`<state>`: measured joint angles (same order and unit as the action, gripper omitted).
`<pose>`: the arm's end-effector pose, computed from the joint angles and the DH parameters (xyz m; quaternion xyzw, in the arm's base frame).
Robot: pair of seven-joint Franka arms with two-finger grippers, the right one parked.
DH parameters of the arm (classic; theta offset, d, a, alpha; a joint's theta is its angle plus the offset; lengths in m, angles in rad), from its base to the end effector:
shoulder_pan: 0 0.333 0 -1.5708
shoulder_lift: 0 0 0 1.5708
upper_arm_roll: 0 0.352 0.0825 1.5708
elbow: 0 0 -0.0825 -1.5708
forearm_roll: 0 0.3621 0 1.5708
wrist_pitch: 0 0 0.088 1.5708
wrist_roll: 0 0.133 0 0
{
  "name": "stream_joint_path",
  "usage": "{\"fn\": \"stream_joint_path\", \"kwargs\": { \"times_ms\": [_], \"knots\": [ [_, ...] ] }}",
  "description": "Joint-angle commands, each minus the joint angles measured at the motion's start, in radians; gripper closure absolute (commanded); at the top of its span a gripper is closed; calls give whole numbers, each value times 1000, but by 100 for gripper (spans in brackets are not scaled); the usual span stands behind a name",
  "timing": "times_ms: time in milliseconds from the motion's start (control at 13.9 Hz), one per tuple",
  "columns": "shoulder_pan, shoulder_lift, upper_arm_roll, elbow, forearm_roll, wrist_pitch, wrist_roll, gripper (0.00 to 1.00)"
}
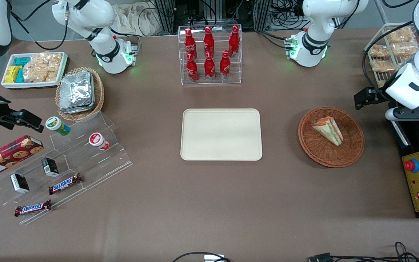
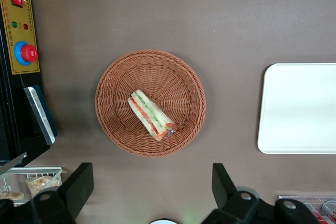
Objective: Place sandwich from basket to tray
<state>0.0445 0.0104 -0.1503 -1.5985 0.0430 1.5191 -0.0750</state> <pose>0.5246 -0.0493 0.6126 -0.9987 0.0153 0.0428 0.0247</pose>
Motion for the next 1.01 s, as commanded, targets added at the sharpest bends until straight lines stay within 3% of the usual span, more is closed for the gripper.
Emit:
{"fn": "stream_joint_path", "kwargs": {
  "times_ms": [0, 431, 935],
  "knots": [
    [3, -24, 3, -15, -11, -7, 9, 0],
    [3, -13, 23, -58, 1, 12, 8, 0],
    [3, -136, 112, -461, 0, 350, -116, 0]
  ]
}}
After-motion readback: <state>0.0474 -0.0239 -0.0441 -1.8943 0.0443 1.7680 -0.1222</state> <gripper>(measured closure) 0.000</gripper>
